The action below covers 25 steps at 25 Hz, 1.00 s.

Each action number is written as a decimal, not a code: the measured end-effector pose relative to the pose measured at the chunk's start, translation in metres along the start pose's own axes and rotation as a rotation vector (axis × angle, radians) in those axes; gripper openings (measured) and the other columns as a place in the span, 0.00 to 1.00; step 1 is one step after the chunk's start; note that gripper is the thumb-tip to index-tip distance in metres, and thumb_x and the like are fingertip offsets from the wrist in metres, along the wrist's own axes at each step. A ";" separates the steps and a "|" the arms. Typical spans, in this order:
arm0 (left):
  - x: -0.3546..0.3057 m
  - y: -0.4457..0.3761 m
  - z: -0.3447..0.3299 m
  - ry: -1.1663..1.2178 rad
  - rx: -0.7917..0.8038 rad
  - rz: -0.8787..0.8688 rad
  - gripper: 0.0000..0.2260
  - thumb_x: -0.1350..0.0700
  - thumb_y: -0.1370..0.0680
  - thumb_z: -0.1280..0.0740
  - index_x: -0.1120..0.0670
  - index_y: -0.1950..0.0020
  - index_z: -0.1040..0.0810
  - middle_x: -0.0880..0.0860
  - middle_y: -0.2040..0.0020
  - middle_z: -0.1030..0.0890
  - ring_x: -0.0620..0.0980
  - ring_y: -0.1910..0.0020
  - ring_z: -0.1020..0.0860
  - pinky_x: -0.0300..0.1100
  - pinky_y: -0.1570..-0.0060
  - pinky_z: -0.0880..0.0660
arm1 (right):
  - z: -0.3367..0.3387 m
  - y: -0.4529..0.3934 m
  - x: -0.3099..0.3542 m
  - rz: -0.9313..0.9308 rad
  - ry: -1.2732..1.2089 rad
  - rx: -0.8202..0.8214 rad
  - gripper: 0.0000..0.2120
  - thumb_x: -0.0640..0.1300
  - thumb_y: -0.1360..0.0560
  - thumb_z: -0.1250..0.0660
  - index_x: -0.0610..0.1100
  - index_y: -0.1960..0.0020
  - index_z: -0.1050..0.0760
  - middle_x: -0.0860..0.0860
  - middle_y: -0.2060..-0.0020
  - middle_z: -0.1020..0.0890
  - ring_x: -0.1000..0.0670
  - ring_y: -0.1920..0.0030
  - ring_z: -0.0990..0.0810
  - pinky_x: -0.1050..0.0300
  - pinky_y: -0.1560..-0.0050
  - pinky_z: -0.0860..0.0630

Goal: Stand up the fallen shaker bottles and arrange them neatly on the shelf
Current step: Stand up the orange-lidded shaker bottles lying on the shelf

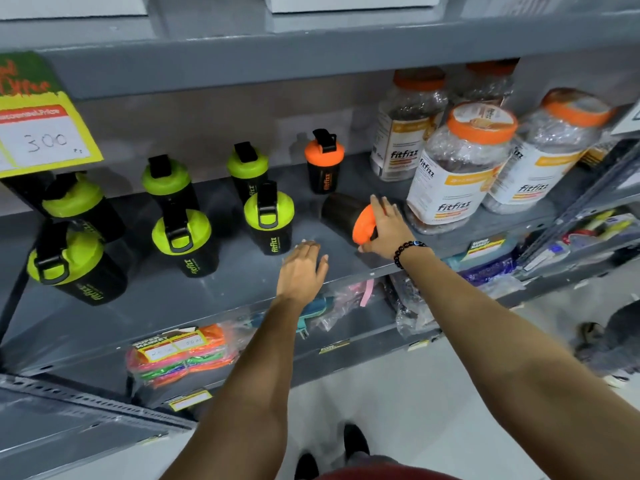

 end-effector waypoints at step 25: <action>0.008 -0.037 -0.051 -0.163 0.190 0.172 0.30 0.43 0.20 0.49 0.60 0.24 0.51 0.58 0.22 0.49 0.54 0.23 0.54 0.45 0.24 0.58 | 0.081 -0.082 0.066 0.161 0.180 -0.033 0.27 0.64 0.33 0.35 0.43 0.46 0.23 0.43 0.48 0.19 0.41 0.49 0.21 0.55 0.58 0.31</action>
Point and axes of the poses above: each hand's wrist, its own y-axis away from the middle knuckle, its own z-axis out of the back of the hand, x = y × z, the point moved 9 cm from there along -y, towards the middle knuckle
